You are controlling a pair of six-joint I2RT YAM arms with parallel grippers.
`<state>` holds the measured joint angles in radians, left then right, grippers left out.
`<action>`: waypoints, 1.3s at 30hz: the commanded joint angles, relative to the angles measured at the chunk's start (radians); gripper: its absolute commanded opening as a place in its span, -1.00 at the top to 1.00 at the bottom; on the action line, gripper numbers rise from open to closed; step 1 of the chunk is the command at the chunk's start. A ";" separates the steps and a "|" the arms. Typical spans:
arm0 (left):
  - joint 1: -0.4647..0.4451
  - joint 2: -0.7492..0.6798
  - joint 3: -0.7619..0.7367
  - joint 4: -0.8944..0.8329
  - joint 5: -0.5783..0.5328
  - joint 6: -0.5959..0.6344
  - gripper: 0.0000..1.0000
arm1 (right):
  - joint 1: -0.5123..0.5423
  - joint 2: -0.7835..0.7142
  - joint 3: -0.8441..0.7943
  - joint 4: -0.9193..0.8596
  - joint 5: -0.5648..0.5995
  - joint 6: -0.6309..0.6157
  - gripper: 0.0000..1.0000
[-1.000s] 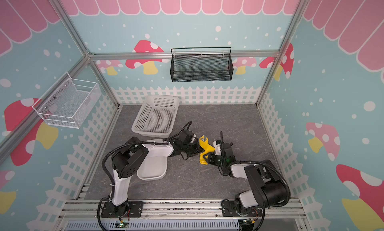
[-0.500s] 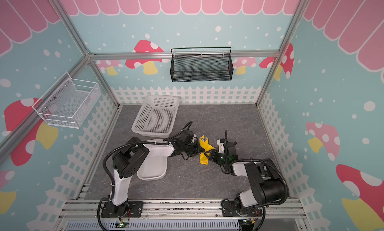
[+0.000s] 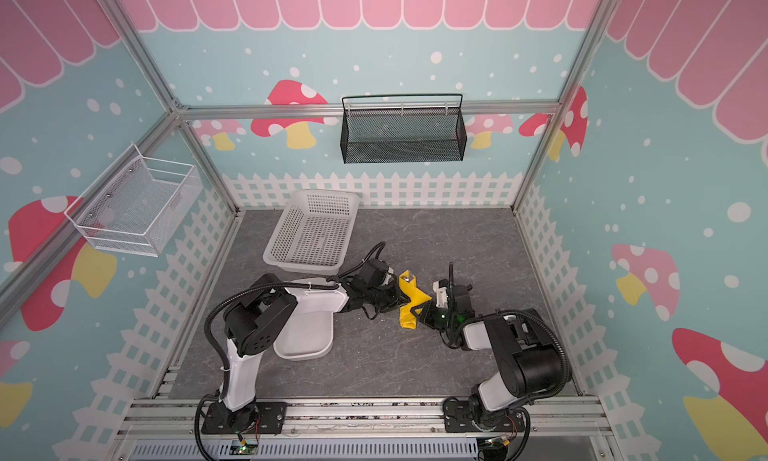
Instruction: Place the utensils on the paper napkin and roll it up
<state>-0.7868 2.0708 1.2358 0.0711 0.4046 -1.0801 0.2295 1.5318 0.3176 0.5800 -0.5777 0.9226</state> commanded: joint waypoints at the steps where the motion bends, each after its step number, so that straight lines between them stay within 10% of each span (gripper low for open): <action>1: -0.004 -0.072 0.002 -0.045 -0.008 0.039 0.57 | -0.004 -0.002 -0.022 0.034 -0.013 0.013 0.64; 39: -0.078 -0.018 -0.076 -0.144 0.100 0.124 0.78 | -0.005 0.013 -0.028 0.029 -0.008 0.006 0.63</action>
<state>-0.8501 2.0167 1.1450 0.0051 0.5266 -0.9897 0.2287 1.5318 0.3019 0.6006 -0.5850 0.9356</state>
